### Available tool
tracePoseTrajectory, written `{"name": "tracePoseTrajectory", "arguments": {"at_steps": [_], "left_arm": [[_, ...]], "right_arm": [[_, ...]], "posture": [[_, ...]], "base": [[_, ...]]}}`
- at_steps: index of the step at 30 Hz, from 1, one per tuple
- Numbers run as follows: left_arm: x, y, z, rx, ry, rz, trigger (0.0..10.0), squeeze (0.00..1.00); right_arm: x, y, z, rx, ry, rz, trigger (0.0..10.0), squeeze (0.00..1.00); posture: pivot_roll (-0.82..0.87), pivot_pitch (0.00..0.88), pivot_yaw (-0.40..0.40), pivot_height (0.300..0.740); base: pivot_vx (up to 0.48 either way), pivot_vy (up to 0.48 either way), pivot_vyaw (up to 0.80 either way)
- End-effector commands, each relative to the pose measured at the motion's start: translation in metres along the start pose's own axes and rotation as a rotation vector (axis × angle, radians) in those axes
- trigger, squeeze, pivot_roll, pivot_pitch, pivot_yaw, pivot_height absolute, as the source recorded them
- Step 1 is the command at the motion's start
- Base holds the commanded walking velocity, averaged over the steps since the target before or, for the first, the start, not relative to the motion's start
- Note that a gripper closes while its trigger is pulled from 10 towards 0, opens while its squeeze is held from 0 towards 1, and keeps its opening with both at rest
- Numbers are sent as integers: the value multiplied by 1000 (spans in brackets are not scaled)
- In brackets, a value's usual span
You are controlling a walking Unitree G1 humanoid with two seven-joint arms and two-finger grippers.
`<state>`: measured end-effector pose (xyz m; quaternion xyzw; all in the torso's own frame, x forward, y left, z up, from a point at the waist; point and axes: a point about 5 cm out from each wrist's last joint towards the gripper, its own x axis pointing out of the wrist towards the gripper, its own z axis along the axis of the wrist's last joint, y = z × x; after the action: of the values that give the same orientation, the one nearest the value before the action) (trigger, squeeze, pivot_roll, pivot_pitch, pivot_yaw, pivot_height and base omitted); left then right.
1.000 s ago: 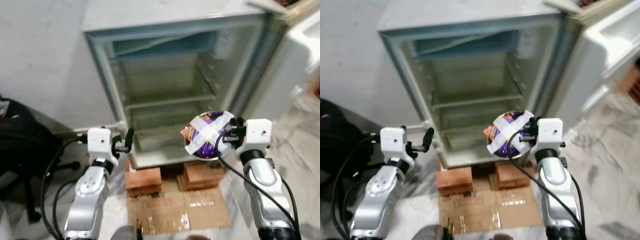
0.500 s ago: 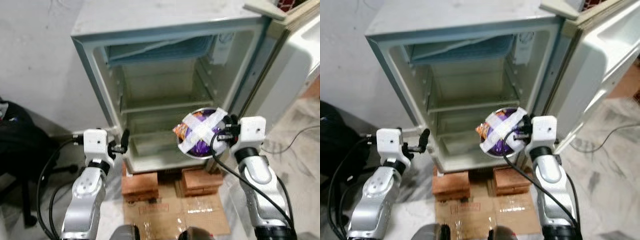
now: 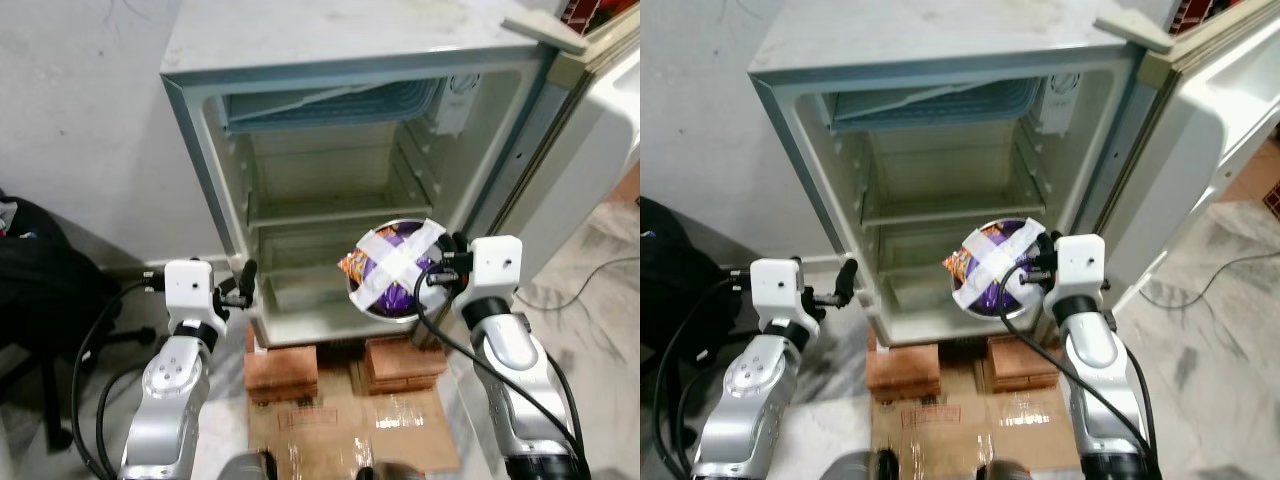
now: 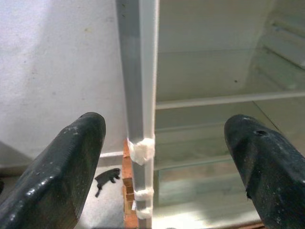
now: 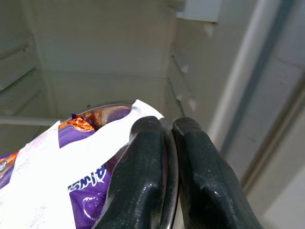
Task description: Restocking fridge
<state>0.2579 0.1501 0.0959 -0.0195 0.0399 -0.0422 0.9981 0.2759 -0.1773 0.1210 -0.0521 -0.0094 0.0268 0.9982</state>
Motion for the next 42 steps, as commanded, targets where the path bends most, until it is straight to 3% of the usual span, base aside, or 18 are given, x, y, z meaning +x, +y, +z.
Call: {"name": "tracePoseTrajectory", "arguments": {"at_steps": [1, 16, 42], "left_arm": [[-2, 3, 1, 0, -2, 9, 10000, 0], [-2, 4, 1, 2, -7, 15, 10000, 0], [-1, 4, 2, 6, -17, -1, 10000, 0]], "right_arm": [[1, 2, 5, 8, -21, 12, 10000, 0], [1, 2, 4, 9, -19, 12, 10000, 0], [1, 2, 5, 10, -22, 5, 10000, 0]], "posture": [[-21, 125, 41, 740], [-19, 122, 43, 740], [-21, 122, 49, 740]], "base": [[0, 0, 0], [0, 0, 0], [310, 0, 0]]}}
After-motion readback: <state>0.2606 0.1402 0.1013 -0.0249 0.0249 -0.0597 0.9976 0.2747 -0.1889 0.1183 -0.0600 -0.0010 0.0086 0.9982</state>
